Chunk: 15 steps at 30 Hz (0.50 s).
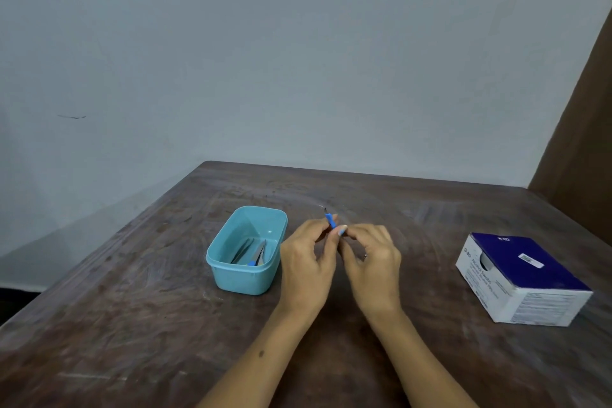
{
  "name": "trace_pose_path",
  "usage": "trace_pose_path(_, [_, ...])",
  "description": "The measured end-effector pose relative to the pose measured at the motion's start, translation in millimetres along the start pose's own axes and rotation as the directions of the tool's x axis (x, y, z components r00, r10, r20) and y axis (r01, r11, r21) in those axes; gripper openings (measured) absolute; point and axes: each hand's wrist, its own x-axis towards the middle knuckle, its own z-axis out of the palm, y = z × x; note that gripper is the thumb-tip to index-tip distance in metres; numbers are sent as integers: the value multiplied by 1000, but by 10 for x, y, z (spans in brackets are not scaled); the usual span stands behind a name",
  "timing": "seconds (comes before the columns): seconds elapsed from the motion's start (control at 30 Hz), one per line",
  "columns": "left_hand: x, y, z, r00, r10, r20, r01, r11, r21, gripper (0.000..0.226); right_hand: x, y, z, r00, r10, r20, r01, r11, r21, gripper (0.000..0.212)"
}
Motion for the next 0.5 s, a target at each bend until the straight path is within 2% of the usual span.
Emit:
trace_pose_path(0.13, [7, 21, -19, 999, -22, -47, 20, 999, -47, 16, -20, 40, 5, 998, 27, 64, -27, 1000, 2, 14])
trace_pose_path(0.23, [21, 45, -23, 997, -56, -55, 52, 995, -84, 16, -16, 53, -9, 998, 40, 46, -40, 999, 1, 14])
trace_pose_path(0.37, [39, 82, -58, 997, -20, -75, 15, 997, -71, 19, -6, 6, -16, 1000, -31, 1, 31, 999, -5, 16])
trace_pose_path(0.5, [70, 129, -86, 996, -8, -84, 2, 997, -73, 18, -13, 81, 13, 999, 5, 50, -4, 1000, -10, 10])
